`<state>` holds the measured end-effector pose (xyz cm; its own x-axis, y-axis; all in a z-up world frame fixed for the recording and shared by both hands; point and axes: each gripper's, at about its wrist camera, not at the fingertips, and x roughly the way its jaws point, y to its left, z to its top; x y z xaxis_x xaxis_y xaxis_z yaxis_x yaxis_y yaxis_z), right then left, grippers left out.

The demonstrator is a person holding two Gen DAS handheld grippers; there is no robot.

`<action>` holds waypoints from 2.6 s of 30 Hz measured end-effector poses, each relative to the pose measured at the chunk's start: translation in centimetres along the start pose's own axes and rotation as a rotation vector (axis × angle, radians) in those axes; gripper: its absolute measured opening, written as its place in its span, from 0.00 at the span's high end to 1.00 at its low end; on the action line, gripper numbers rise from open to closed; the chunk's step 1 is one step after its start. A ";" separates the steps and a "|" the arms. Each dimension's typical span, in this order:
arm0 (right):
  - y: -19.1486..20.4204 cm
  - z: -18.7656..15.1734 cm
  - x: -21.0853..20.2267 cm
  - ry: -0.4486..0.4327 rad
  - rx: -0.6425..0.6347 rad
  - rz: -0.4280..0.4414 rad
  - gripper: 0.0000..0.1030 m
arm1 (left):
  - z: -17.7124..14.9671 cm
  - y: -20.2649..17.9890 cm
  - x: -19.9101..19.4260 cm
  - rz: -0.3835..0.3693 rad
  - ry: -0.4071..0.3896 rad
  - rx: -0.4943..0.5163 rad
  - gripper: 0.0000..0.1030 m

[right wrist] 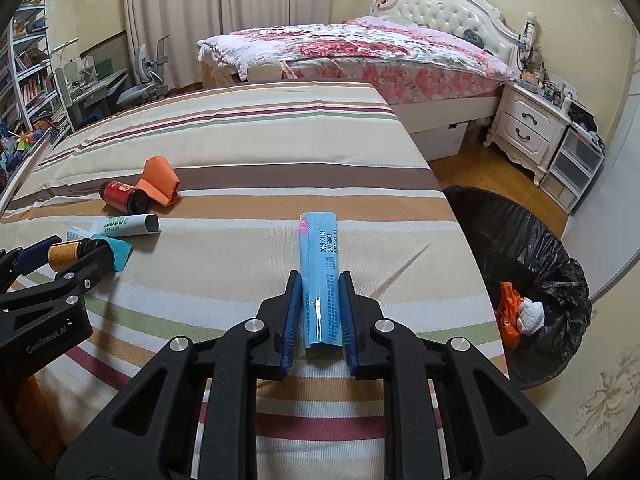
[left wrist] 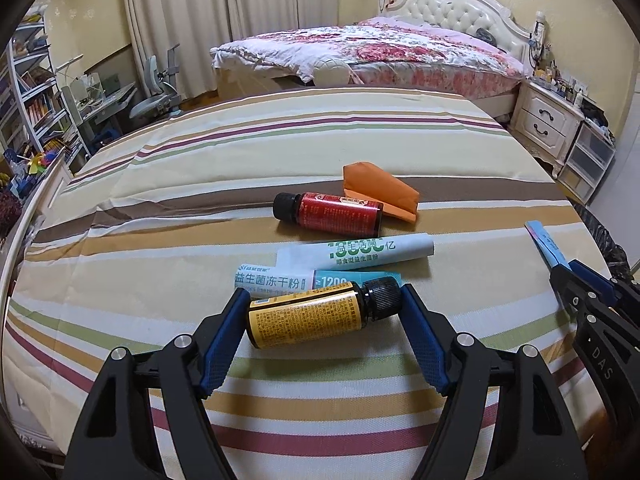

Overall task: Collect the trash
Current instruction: 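Grasp the yellow-labelled bottle with the left tool, then carry both items over the black bin and open both tools to drop them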

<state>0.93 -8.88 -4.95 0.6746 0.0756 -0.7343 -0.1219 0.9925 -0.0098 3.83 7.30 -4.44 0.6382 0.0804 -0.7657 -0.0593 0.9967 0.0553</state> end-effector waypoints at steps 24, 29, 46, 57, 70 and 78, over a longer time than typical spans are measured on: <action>-5.2 1.6 -3.4 -0.093 0.122 -0.072 0.82 | 2.0 -3.2 -3.3 -0.081 -0.127 0.066 0.29; -8.6 1.8 -3.6 -0.106 0.178 -0.138 0.82 | 3.1 -6.2 -3.1 -0.128 -0.157 0.105 0.29; -18.1 2.2 -2.4 -0.121 0.357 -0.284 0.82 | 7.1 -20.1 -0.7 -0.281 -0.206 0.284 0.29; -21.0 1.3 0.3 -0.074 0.434 -0.320 0.82 | 7.5 -24.7 3.0 -0.254 -0.150 0.371 0.29; -21.6 0.8 0.3 -0.084 0.461 -0.378 0.63 | 7.8 -25.1 4.0 -0.261 -0.109 0.371 0.19; -21.3 0.9 -0.5 -0.095 0.454 -0.383 0.56 | 8.0 -24.5 3.5 -0.256 -0.119 0.355 0.19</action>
<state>3.90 -29.92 -3.76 0.6735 -0.3083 -0.6718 0.4520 0.8909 0.0443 13.65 -16.78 -3.30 0.6828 -0.1894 -0.7057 0.3661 0.9245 0.1061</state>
